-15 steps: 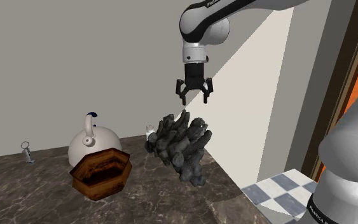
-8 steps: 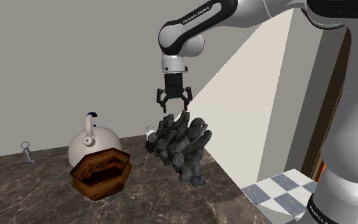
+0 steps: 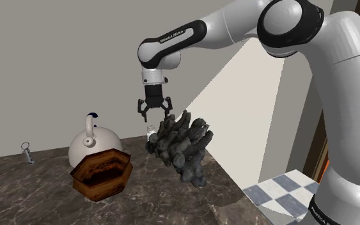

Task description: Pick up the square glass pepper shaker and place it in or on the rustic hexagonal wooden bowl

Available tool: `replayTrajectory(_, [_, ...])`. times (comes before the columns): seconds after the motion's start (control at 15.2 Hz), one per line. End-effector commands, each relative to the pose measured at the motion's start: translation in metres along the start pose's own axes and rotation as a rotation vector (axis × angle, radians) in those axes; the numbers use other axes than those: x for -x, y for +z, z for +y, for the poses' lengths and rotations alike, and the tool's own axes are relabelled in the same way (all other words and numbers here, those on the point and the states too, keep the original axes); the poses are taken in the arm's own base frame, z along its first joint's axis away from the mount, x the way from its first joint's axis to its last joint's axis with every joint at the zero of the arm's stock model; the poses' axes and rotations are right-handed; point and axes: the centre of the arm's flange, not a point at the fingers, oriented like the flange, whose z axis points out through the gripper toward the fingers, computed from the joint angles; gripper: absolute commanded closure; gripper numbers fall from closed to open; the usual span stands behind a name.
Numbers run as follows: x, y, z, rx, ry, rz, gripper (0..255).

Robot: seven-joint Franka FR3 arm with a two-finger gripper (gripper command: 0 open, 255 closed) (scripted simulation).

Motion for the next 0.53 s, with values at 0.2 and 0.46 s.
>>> replayTrajectory(0.2, [-0.018, 0.029, -0.029, 0.002, -0.005, -0.014, 0])
replayTrajectory(0.46, [-0.017, 0.050, -0.029, 0.002, -0.005, -0.014, 0])
